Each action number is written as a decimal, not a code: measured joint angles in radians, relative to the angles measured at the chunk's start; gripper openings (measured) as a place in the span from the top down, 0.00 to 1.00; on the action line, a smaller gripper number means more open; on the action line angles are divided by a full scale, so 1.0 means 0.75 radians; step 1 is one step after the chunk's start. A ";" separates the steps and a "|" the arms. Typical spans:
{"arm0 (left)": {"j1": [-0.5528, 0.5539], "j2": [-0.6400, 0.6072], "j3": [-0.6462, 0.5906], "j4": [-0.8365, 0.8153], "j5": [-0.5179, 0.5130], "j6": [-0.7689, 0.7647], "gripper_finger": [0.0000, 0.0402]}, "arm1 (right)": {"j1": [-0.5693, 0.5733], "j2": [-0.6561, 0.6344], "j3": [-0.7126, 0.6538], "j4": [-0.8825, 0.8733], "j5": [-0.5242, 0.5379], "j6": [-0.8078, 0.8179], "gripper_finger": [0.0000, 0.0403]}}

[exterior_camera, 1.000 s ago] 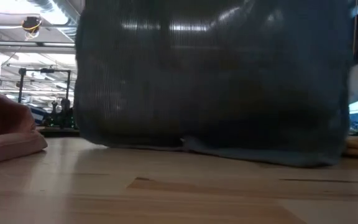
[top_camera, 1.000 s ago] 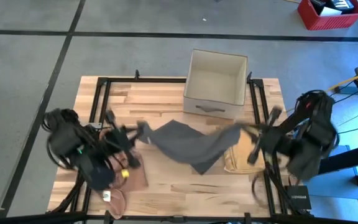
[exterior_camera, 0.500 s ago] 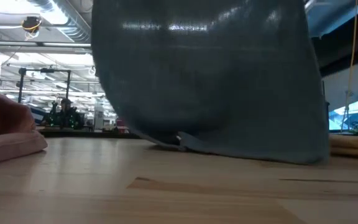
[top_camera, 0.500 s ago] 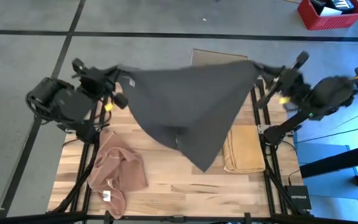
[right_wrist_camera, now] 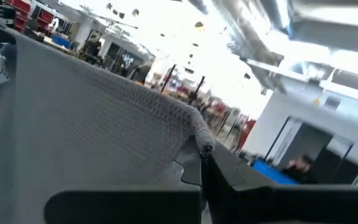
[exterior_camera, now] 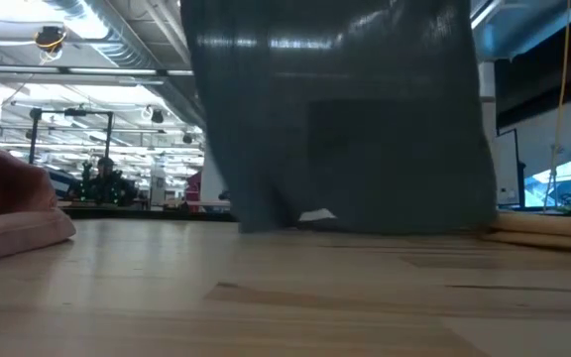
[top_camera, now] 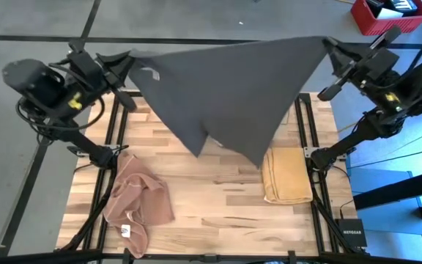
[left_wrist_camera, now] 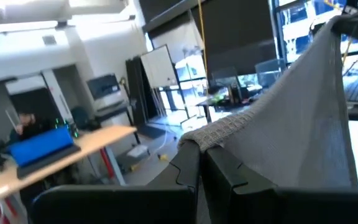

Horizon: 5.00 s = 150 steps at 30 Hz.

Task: Fold towel
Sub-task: Fold the gray towel

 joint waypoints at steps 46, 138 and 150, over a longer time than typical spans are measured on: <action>0.171 -0.121 0.000 0.076 0.371 0.727 0.99 | -0.643 0.082 -0.002 -0.121 -0.873 -0.218 0.98; -0.831 0.188 -0.357 -0.412 0.276 -0.496 1.00 | 0.758 0.292 -0.007 -1.059 -0.321 0.966 0.99; -0.935 0.523 -0.355 -0.805 0.269 -1.411 1.00 | 0.783 0.729 -0.015 -1.449 -0.538 1.767 0.99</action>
